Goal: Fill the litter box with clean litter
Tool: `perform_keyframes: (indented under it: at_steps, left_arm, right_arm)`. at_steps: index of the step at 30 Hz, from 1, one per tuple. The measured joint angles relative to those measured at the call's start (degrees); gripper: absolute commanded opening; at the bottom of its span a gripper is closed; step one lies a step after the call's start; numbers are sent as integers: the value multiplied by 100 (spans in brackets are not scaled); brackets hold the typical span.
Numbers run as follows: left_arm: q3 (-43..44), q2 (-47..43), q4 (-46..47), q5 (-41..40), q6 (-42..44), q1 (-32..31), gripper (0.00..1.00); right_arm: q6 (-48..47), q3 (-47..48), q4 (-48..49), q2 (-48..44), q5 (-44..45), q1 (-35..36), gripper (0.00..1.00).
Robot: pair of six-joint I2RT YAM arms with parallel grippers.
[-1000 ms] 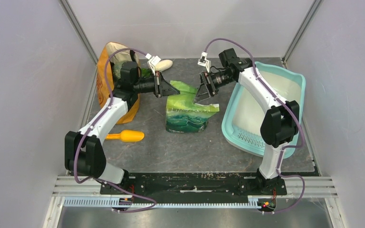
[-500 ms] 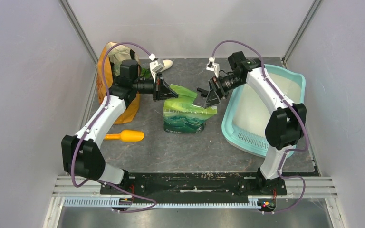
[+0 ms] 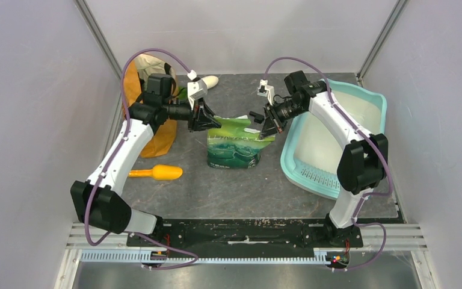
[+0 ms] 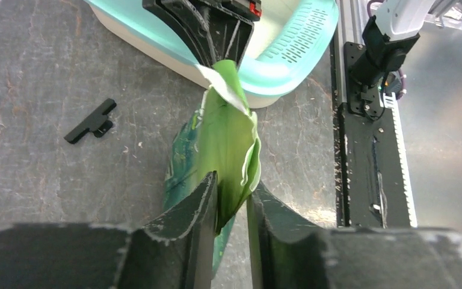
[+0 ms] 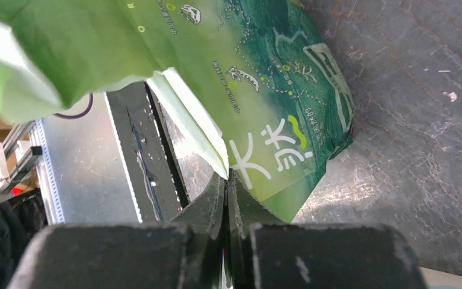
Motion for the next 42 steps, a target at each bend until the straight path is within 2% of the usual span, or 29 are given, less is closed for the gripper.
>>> perform_keyframes:
  at_steps: [7, 10, 13, 15, 16, 19, 22, 26, 33, 40, 41, 42]
  left_arm:
    - [483, 33, -1292, -717, 909, -472, 58]
    - [752, 173, -1515, -1119, 1104, -684, 63]
    - [1097, 409, -1604, -1532, 1248, -841, 64]
    - [1294, 549, -1617, -1821, 1340, -925, 59]
    - [1377, 608, -1626, -1956, 1397, -957, 54]
    - [1519, 715, -1692, -2249, 1593, -1054, 21]
    - [1661, 782, -1958, -2343, 2020, -1141, 3]
    - [1683, 678, -2297, -2074, 2802, -1169, 2]
    - [887, -173, -2455, -1674, 3862, -1226, 2]
    - [713, -177, -2942, -1670, 5136, -1320, 2]
    - [597, -190, -2949, -1679, 5285, -1342, 2]
    - [463, -201, -2951, -1687, 5423, -1362, 2]
  right_arm:
    - [96, -518, 708, -608, 306, 129, 0]
    - [79, -708, 920, -778, 437, 195, 0]
    - [39, -839, 1091, -903, 538, 221, 0]
    - [4, -935, 1202, -988, 588, 243, 0]
    - [-13, -973, 1250, -1025, 612, 247, 0]
    - [-61, -1082, 1403, -1134, 697, 275, 0]
    - [-76, -1152, 1497, -1202, 782, 295, 0]
    - [-50, -1224, 1609, -1250, 931, 323, 0]
    - [367, -1611, 2188, -1600, 1224, 415, 0]
    - [896, -1617, 2361, -1620, 1447, 461, 0]
    - [946, -1633, 2363, -1620, 1475, 461, 7]
    - [979, -1648, 2361, -1620, 1482, 461, 19]
